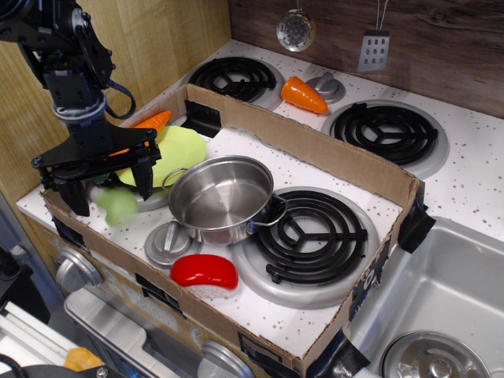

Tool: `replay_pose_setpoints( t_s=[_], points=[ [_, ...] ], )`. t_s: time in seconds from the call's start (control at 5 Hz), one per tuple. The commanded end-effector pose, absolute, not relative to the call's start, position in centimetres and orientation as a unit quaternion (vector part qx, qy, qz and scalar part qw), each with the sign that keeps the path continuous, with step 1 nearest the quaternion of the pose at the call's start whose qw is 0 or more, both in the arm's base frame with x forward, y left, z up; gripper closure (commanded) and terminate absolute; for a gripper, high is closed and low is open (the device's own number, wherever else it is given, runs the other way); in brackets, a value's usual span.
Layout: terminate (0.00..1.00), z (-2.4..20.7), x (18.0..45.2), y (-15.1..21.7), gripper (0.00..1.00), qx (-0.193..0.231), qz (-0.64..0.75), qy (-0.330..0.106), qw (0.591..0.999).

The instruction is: Take broccoli out of pan

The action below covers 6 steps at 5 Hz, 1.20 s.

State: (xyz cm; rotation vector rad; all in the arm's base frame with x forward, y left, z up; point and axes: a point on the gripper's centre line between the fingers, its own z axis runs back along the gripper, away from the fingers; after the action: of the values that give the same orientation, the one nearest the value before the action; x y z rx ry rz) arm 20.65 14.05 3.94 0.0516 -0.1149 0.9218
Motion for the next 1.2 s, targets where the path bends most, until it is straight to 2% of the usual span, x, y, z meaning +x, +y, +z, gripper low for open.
replay_pose_setpoints(
  t_s=[0.0, 0.4, 0.6, 0.8, 1.0],
  points=[
    [0.00, 5.4, 21.4, 14.6, 0.00, 0.035, 0.435, -0.069, 0.897],
    [0.00, 7.7, 21.3, 14.5, 0.00, 0.057, 0.432, -0.058, 0.898],
    [0.00, 8.7, 21.8, 14.6, 0.00, 0.039, 0.416, -0.076, 0.906],
    [0.00, 9.6, 23.2, 14.6, 0.00, 0.010, 0.355, -0.114, 0.928],
    [0.00, 9.8, 25.7, 14.2, 0.00, 0.028, 0.238, -0.212, 0.947]
  ],
)
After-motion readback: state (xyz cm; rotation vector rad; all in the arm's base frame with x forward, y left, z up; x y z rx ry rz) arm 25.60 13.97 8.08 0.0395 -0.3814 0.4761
